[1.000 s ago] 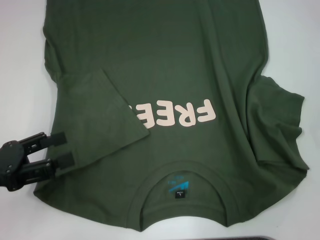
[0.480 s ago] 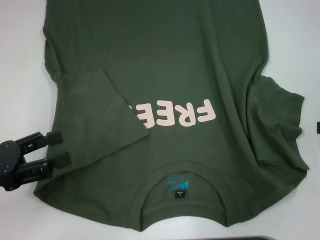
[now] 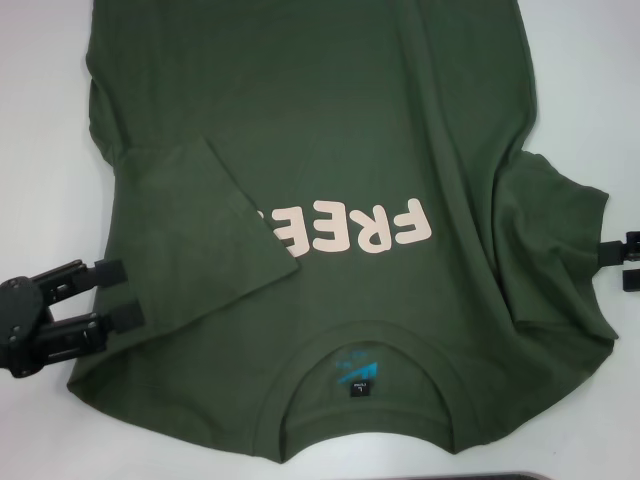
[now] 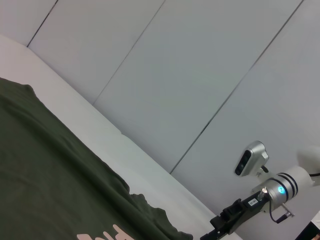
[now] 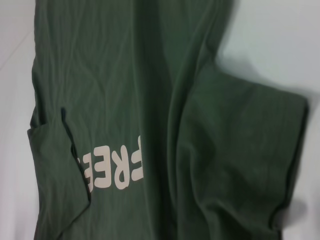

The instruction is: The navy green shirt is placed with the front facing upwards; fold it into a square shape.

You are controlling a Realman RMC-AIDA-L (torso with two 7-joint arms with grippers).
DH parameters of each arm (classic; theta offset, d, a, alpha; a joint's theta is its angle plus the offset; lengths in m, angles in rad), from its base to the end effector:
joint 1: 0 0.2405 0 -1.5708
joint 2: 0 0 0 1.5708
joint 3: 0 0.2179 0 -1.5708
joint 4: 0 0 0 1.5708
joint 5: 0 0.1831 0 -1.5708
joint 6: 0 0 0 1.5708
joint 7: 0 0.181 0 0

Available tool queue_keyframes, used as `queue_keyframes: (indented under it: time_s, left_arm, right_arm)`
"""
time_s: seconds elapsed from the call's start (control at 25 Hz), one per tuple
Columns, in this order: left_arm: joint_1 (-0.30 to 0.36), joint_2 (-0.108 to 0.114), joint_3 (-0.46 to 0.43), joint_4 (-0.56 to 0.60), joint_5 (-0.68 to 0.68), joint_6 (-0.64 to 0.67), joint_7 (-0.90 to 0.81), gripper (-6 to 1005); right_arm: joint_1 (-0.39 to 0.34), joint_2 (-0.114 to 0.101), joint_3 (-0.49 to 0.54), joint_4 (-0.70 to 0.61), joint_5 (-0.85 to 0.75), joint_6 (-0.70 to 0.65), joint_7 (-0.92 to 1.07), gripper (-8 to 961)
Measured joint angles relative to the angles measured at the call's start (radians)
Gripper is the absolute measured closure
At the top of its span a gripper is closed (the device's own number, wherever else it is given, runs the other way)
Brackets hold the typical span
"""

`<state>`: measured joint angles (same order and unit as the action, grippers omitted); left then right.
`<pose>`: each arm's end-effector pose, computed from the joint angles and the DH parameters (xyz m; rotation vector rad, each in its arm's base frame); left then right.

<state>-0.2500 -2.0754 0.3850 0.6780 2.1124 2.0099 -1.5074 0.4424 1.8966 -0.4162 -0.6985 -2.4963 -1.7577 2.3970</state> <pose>-0.2433 0.1967 0.0241 -2.6066 -1.1216 -1.0654 0.3072 0.2481 0.0529 -2.0625 2.1657 0.3331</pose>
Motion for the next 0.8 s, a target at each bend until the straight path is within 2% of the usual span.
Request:
queue_keyframes:
  time_s: [0.08, 0.8]
  left_arm:
    - [0.0, 0.0, 0.0, 0.0, 0.0, 0.0, 0.0, 121]
    - [0.003, 0.0, -0.002, 0.0, -0.003, -0.002, 0.001, 121]
  right_arm:
    - [0.01, 0.005, -0.002, 0.009, -0.001, 0.011, -0.004, 104]
    - [0.016, 0.007, -0.003, 0.037, -0.001, 0.059, -0.008, 105]
